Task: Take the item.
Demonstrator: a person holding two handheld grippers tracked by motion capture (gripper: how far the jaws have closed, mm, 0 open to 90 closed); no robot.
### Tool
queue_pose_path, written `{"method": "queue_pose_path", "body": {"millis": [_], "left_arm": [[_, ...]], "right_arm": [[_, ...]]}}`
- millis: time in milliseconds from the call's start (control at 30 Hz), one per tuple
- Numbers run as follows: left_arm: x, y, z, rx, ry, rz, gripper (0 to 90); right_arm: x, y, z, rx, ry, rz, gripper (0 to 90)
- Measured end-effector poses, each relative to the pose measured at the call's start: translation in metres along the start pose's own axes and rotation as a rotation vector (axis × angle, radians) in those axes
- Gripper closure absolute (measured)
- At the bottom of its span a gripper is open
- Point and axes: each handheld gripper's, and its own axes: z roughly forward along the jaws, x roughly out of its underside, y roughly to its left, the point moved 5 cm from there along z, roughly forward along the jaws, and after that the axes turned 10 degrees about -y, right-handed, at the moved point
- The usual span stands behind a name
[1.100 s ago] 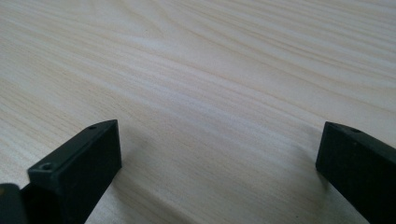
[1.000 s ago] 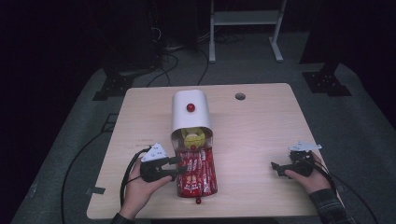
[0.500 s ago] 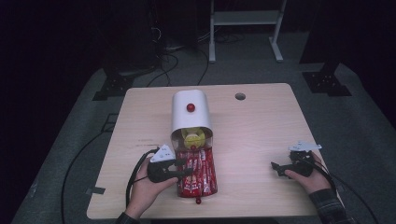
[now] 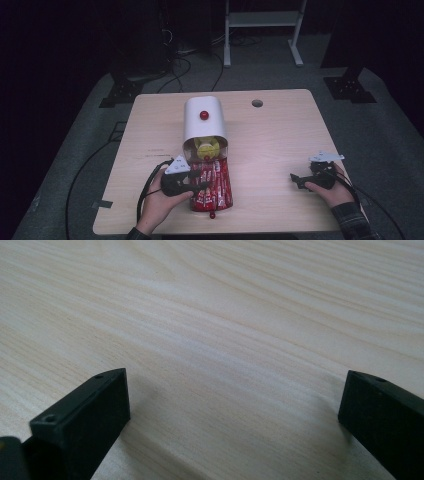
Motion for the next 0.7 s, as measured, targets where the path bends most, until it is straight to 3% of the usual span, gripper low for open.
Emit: {"method": "queue_pose_path", "body": {"millis": [133, 167, 367, 633, 700], "left_arm": [[0.0011, -0.0018, 0.002, -0.013, 0.002, 0.021, 43.8], [0.0013, -0.0014, 0.0017, -0.034, 0.002, 0.038, 49.2], [0.0023, -0.0014, 0.0026, -0.036, 0.004, 0.038, 59.4], [0.002, 0.0014, 0.0007, -0.023, 0.013, -0.017, 79.9], [0.0011, 0.0016, -0.0006, -0.026, 0.014, -0.044, 81.3]], "right_arm": [[0.0, 0.0, 0.0, 0.0, 0.0, 0.0, 0.0], [0.0, 0.0, 0.0, 0.0, 0.0, 0.0, 0.0], [0.0, 0.0, 0.0, 0.0, 0.0, 0.0, 0.0], [0.0, 0.0, 0.0, 0.0, 0.0, 0.0, 0.0], [0.0, 0.0, 0.0, 0.0, 0.0, 0.0, 0.0]]}}
